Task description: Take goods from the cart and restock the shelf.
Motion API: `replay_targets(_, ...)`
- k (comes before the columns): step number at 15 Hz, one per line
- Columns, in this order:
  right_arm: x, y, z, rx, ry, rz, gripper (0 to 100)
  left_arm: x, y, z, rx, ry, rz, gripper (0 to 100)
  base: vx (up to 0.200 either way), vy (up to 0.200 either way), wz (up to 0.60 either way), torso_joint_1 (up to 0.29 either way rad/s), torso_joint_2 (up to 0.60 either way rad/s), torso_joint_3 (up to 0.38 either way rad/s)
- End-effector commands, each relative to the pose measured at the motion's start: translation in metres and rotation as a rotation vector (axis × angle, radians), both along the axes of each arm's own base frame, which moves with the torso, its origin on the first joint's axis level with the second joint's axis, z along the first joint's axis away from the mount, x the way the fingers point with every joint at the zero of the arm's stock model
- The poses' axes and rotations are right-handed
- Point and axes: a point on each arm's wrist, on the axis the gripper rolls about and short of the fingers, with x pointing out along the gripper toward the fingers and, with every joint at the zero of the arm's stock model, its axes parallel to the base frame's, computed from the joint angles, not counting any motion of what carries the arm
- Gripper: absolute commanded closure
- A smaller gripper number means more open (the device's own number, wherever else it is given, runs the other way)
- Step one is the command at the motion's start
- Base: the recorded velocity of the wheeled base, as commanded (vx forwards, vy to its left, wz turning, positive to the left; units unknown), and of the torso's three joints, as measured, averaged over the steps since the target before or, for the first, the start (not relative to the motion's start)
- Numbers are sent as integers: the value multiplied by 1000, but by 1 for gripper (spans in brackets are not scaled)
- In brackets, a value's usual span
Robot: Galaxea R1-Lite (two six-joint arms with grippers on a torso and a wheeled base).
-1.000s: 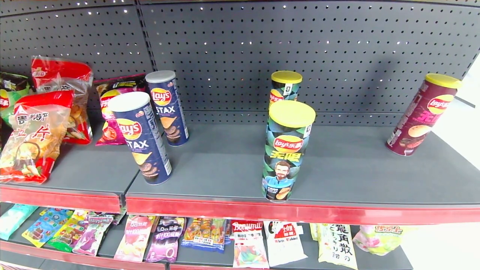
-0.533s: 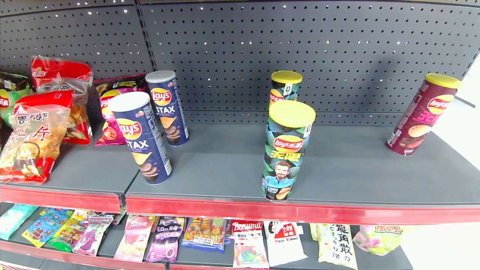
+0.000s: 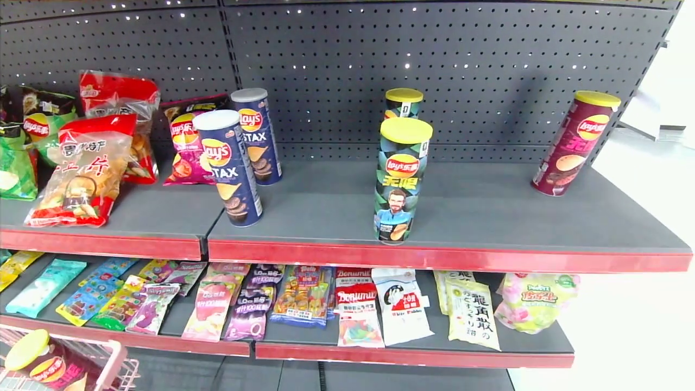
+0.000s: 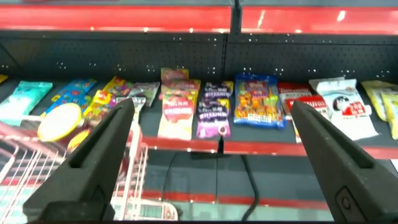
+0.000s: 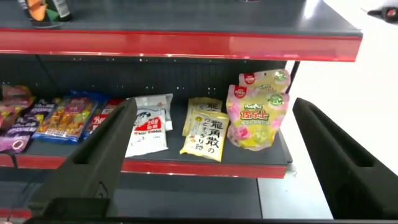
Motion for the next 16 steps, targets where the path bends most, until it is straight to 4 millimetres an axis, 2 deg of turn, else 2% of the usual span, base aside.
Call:
replay_targets(1,1,0,-4,0,16,0,0,0,0,0,0,-1,0,0,0,0,600,2,2,2)
replay_targets(16,1,0,-4,0,16,2,0,0,0,0,-7,2,4,0,0,0,600,3,2,2)
